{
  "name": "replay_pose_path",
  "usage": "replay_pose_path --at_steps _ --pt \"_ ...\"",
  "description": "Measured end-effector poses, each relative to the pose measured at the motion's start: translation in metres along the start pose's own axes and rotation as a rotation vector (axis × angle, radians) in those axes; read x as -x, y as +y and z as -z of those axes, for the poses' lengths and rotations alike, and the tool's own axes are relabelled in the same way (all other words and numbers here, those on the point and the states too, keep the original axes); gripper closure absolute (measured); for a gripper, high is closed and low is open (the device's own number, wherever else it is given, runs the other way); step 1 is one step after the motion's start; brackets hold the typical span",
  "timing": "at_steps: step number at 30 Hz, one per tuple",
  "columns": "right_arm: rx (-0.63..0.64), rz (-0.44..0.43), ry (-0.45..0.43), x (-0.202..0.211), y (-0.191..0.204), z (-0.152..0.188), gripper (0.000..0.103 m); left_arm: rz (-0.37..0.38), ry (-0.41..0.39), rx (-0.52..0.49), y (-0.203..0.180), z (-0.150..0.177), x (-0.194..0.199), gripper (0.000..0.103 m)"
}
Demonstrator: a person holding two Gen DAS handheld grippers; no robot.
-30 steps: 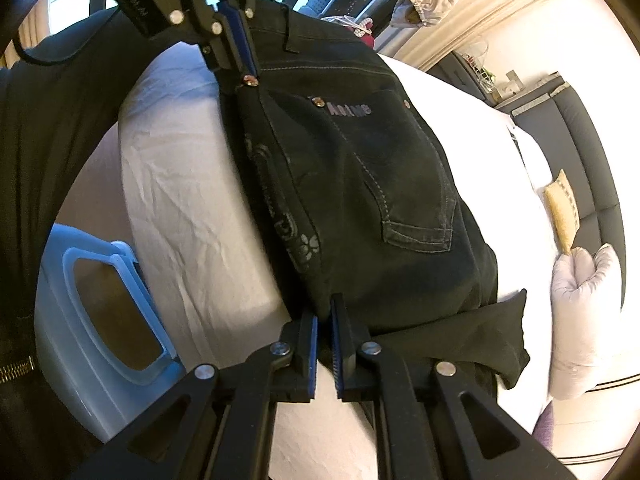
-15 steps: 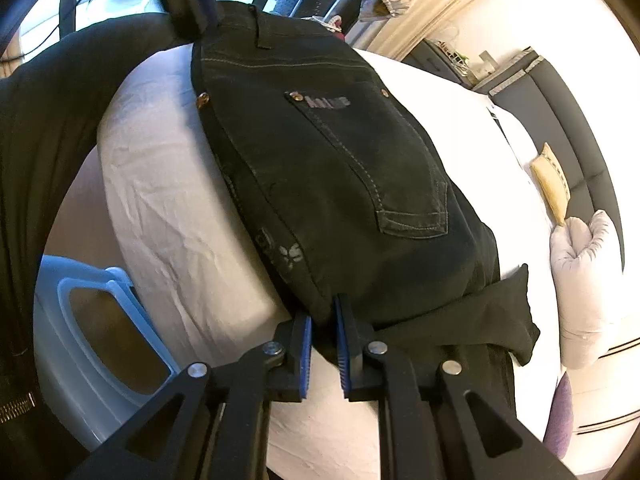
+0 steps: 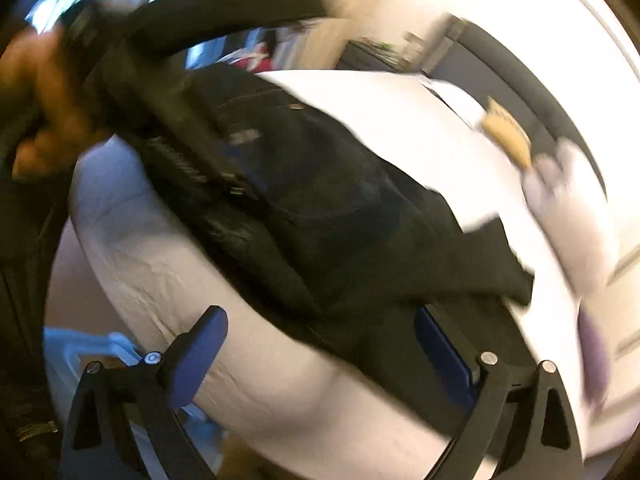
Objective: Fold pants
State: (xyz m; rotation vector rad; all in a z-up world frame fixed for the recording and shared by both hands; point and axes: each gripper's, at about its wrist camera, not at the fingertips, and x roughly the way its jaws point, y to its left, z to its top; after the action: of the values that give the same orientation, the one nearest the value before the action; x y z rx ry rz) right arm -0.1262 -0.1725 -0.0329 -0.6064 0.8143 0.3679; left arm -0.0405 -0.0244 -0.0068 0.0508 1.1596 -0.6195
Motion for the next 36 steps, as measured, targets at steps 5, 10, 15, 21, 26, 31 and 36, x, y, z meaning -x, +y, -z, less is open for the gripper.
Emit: replay_pose_path --at_steps 5,10,15,21,26,31,36 --pt "-0.425 -0.094 0.063 -0.007 -0.093 0.009 0.021 0.035 -0.018 0.071 0.003 -0.007 0.018 0.090" --pt "-0.813 -0.112 0.053 -0.036 -0.216 -0.006 0.032 0.073 -0.052 0.105 -0.006 -0.033 0.015 0.090" --pt "-0.951 -0.053 0.063 -0.084 -0.306 -0.041 0.033 0.092 -0.013 0.187 0.003 -0.026 -0.017 0.090" --pt "-0.919 0.012 0.141 -0.174 -0.354 -0.093 0.033 0.155 0.003 0.220 0.014 -0.027 -0.019 0.090" --pt "-0.930 0.077 0.267 -0.243 -0.364 -0.104 0.036 0.159 0.002 0.238 0.017 -0.023 -0.023 0.090" --pt "-0.996 0.139 0.378 -0.290 -0.366 -0.085 0.027 0.168 0.003 0.247 0.022 -0.019 -0.023 0.090" --pt "-0.950 0.164 0.355 -0.295 -0.368 -0.088 0.035 0.172 0.008 0.253 0.026 -0.018 -0.021 0.090"
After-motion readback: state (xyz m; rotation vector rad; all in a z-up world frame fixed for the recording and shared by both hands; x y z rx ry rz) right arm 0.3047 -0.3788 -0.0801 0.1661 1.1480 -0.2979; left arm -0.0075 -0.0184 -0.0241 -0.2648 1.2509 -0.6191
